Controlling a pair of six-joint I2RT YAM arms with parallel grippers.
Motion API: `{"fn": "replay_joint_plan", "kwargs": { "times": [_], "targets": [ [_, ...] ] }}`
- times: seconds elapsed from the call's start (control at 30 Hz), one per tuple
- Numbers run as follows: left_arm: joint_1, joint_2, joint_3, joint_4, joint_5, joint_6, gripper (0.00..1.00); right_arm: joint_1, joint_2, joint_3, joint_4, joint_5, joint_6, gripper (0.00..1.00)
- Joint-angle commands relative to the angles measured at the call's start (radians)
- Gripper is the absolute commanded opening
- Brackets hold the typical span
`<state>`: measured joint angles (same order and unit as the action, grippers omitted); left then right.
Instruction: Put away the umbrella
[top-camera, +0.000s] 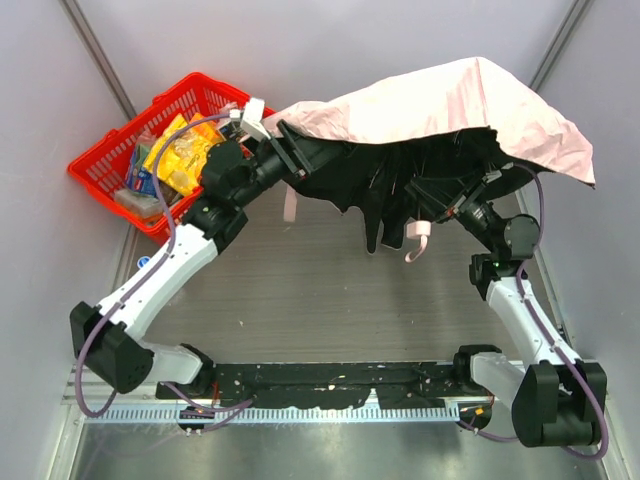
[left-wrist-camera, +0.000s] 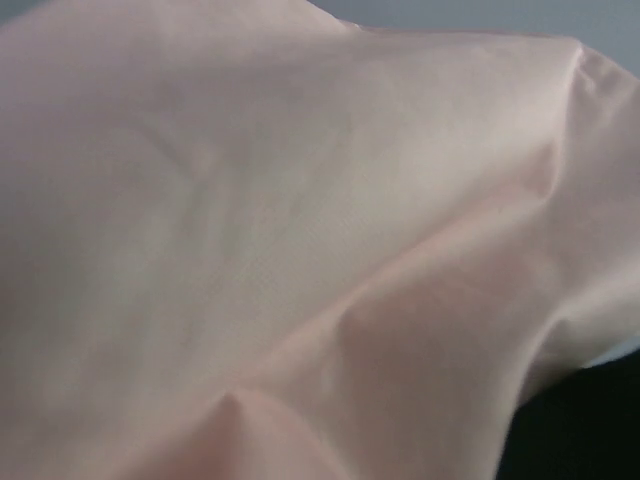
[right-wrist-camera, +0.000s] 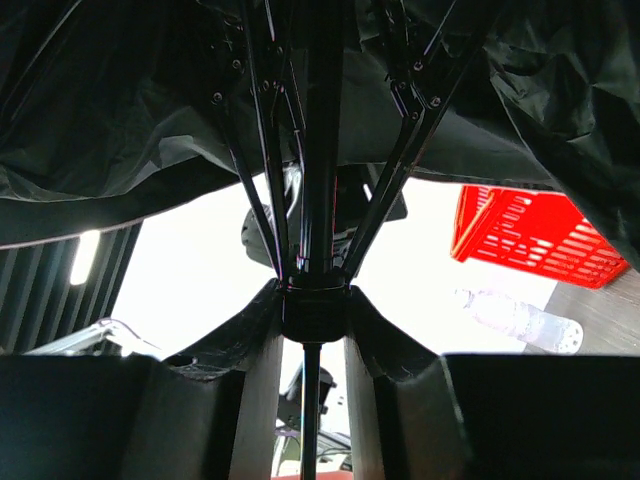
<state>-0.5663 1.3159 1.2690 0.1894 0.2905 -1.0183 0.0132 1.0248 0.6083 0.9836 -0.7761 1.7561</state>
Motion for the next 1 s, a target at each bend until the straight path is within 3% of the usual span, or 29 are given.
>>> {"fn": "replay_joint_plan", "kwargs": {
  "times": [0.0,0.17,0.3,0.4,0.5,0.57,0.7,0.87,0.9,0.97],
  "targets": [
    [-0.007,0.068,0.062,0.145,0.116,-0.074,0.63,0.001,-0.058,0.059,-0.011,-0.014,-0.066,0.01],
    [-0.02,0.082,0.033,0.275,0.145,-0.115,0.63,0.002,-0.055,0.059,-0.014,-0.014,-0.073,0.01],
    [-0.046,0.089,0.053,0.274,0.145,-0.086,0.64,0.002,-0.054,0.047,-0.011,-0.012,-0.073,0.01],
    [-0.07,0.135,0.088,0.265,0.156,-0.088,0.4,0.008,-0.055,0.047,-0.011,-0.008,-0.075,0.01],
    [-0.108,0.181,0.124,0.242,0.138,-0.08,0.07,0.033,-0.055,0.053,-0.016,0.012,-0.076,0.01],
    [-0.174,0.203,0.145,0.233,0.104,-0.057,0.0,0.062,-0.049,0.06,-0.032,0.041,-0.09,0.01],
    [-0.319,0.247,0.135,0.214,0.05,-0.003,0.0,0.113,-0.014,0.113,-0.036,0.095,-0.107,0.01],
    [-0.333,0.23,0.049,0.231,0.047,-0.008,0.01,0.116,0.003,0.169,-0.026,0.094,-0.104,0.01],
    [-0.327,0.223,0.053,0.222,0.068,-0.006,0.07,0.113,0.001,0.165,-0.028,0.092,-0.107,0.01],
    [-0.308,0.198,0.062,0.179,0.098,0.016,0.29,0.11,-0.002,0.143,-0.031,0.09,-0.112,0.01]
  ]
}}
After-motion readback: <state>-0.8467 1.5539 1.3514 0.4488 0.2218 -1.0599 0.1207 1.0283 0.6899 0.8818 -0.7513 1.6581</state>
